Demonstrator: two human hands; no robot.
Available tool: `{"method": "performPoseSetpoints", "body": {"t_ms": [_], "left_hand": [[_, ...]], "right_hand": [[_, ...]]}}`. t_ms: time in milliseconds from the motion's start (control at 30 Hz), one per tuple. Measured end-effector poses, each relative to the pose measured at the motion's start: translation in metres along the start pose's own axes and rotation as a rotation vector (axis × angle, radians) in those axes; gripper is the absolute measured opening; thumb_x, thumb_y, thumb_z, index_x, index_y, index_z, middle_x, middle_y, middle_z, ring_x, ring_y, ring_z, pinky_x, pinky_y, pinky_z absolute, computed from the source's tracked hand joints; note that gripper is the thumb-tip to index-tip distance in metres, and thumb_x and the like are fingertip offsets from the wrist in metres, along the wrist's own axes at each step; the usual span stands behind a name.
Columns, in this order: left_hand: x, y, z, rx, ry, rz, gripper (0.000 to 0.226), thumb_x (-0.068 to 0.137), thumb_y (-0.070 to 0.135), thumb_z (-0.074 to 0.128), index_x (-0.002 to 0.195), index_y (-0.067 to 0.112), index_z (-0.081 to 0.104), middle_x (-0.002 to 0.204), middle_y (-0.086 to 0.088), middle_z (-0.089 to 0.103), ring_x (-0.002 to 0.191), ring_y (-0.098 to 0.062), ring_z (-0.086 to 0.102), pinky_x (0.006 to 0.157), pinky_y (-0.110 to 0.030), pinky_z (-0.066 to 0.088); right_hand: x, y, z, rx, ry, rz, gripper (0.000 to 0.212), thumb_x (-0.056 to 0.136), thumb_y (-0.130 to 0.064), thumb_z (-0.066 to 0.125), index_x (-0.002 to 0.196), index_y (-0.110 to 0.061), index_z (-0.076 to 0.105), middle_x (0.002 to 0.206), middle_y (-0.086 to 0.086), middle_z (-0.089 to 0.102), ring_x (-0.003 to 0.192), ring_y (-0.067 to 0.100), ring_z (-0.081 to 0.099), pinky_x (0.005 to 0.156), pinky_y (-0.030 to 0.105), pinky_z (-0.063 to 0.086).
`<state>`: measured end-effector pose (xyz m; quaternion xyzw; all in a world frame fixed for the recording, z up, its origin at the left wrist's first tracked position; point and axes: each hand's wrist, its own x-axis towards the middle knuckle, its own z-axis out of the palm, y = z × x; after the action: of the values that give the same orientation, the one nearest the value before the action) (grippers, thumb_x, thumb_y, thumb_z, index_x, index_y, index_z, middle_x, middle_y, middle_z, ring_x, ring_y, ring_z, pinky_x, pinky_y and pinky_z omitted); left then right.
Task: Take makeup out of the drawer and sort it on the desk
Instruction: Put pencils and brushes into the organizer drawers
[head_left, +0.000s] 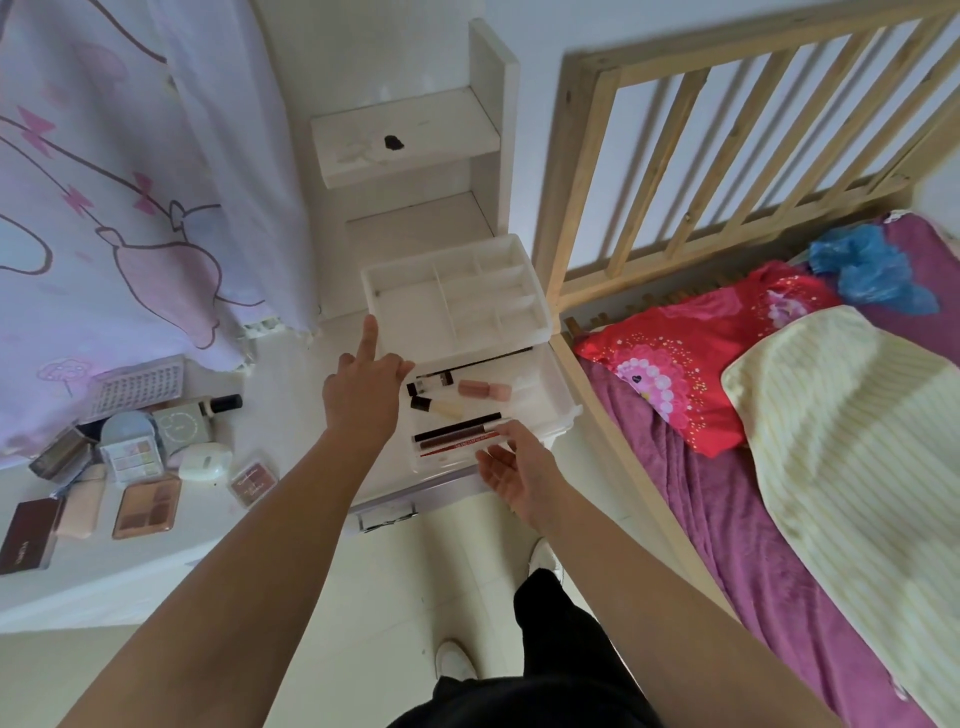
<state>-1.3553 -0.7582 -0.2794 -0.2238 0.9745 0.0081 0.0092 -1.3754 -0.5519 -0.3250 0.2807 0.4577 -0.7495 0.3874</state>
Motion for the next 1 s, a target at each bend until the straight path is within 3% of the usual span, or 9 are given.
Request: {"method": "performPoseSetpoints", "body": {"t_ms": [67,167,233,367,467,533,633,800,1000], "left_hand": [[0.0,0.0,0.0,-0.015,0.006,0.009,0.023,0.104,0.031,0.045,0.113,0.028,0.066,0.166,-0.002,0.004,0.112,-0.03,0.055,0.067,-0.038,0.053],[-0.001,-0.003,0.001,-0.051,0.011,0.017,0.027,0.105,0.036,0.041,0.112,0.029,0.066,0.166,0.0,0.003,0.112,-0.03,0.056,0.069,-0.04,0.055],[-0.003,-0.003,0.0,-0.1,0.006,0.014,0.039,0.105,0.044,0.032,0.108,0.027,0.067,0.166,0.003,0.003,0.114,-0.03,0.055,0.07,-0.04,0.053],[-0.002,-0.005,-0.001,-0.135,0.012,0.027,0.043,0.105,0.047,0.029,0.106,0.029,0.067,0.166,0.005,0.004,0.116,-0.029,0.055,0.068,-0.037,0.049],[-0.001,-0.006,0.002,-0.145,0.014,0.022,0.041,0.105,0.046,0.03,0.108,0.03,0.067,0.166,0.005,0.003,0.115,-0.028,0.055,0.071,-0.038,0.052],[-0.002,-0.004,0.002,-0.149,0.014,0.022,0.041,0.105,0.047,0.029,0.108,0.029,0.067,0.166,0.006,0.003,0.115,-0.028,0.055,0.071,-0.038,0.052],[-0.001,-0.003,0.002,-0.155,0.002,0.007,0.043,0.105,0.048,0.028,0.107,0.03,0.066,0.166,0.007,0.002,0.115,-0.026,0.055,0.072,-0.038,0.053],[0.001,-0.004,0.002,-0.13,-0.008,-0.002,0.041,0.105,0.048,0.028,0.109,0.031,0.065,0.166,0.007,-0.001,0.113,-0.026,0.057,0.073,-0.04,0.056],[0.002,-0.006,0.007,-0.126,0.019,0.008,0.036,0.105,0.045,0.032,0.107,0.031,0.065,0.166,0.006,-0.001,0.107,-0.025,0.059,0.07,-0.039,0.056]], "right_hand": [[-0.004,-0.002,-0.002,-0.11,0.032,-0.002,0.023,0.09,-0.028,0.07,0.098,-0.012,0.056,0.093,0.011,0.057,0.083,0.024,0.063,0.076,0.034,0.056],[-0.016,-0.01,-0.007,-0.507,0.148,-0.041,0.047,0.09,-0.062,0.058,0.098,-0.016,0.057,0.084,0.004,0.057,0.073,0.018,0.061,0.062,0.028,0.05],[-0.025,-0.015,-0.013,-0.843,0.23,-0.177,0.058,0.09,-0.074,0.044,0.081,-0.018,0.054,0.072,-0.001,0.053,0.066,0.015,0.056,0.06,0.027,0.042],[-0.035,-0.031,-0.013,-1.393,0.301,-0.755,0.049,0.097,-0.057,0.047,0.064,-0.021,0.045,0.062,-0.009,0.048,0.061,0.014,0.049,0.062,0.029,0.036],[-0.021,-0.053,0.002,-1.612,0.104,-1.053,0.018,0.097,-0.038,0.054,0.093,-0.026,0.067,0.091,-0.014,0.056,0.087,0.01,0.053,0.081,0.03,0.044],[-0.001,-0.066,0.013,-1.841,-0.043,-1.003,0.036,0.096,-0.032,0.052,0.13,-0.024,0.06,0.125,-0.002,0.058,0.118,0.018,0.051,0.1,0.036,0.039],[0.025,-0.078,0.031,-2.12,-0.154,-0.845,0.051,0.097,-0.028,0.05,0.145,-0.014,0.043,0.148,0.006,0.046,0.138,0.028,0.039,0.112,0.045,0.032],[0.05,-0.086,0.047,-2.369,-0.204,-0.831,0.039,0.091,-0.014,0.056,0.13,-0.014,0.054,0.126,0.007,0.058,0.115,0.028,0.055,0.094,0.041,0.047],[0.056,-0.088,0.043,-2.321,-0.209,-0.722,0.031,0.088,-0.02,0.061,0.116,-0.007,0.054,0.114,0.012,0.055,0.097,0.031,0.062,0.077,0.035,0.048]]}}
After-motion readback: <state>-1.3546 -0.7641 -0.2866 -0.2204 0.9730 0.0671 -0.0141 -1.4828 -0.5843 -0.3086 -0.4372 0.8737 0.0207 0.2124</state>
